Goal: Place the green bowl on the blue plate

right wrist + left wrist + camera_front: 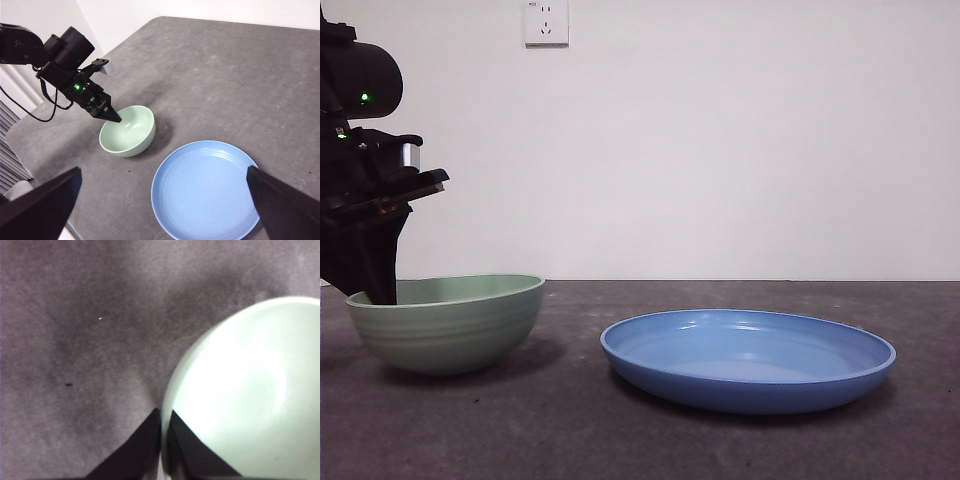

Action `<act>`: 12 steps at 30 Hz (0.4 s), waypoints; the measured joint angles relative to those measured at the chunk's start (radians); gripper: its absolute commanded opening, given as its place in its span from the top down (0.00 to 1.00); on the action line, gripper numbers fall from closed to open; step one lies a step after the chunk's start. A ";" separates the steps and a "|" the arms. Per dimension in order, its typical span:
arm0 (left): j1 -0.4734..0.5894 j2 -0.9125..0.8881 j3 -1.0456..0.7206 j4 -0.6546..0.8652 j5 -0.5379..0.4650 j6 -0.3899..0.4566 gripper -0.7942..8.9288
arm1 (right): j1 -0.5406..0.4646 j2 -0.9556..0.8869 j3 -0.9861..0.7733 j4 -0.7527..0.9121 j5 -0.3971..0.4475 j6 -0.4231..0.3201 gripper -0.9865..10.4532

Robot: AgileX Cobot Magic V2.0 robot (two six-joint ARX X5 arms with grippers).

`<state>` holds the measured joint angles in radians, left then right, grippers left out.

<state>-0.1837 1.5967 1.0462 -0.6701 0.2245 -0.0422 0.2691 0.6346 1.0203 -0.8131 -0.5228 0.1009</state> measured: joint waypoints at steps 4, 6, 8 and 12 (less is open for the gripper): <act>-0.006 0.000 0.044 -0.054 -0.002 0.000 0.90 | 0.000 0.000 0.000 0.000 0.000 0.000 0.34; -0.016 0.000 0.080 -0.092 -0.002 -0.001 0.90 | 0.000 0.000 0.000 0.000 0.000 0.000 0.34; -0.033 0.000 0.133 -0.146 -0.002 -0.006 0.90 | 0.000 0.000 0.000 0.000 0.000 0.000 0.34; -0.080 0.001 0.238 -0.226 -0.003 -0.047 0.90 | 0.000 0.000 0.000 0.000 0.000 0.000 0.34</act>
<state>-0.2642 1.5974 1.2846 -0.8959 0.2218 -0.0891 0.2691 0.6346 1.0203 -0.8131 -0.5228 0.1013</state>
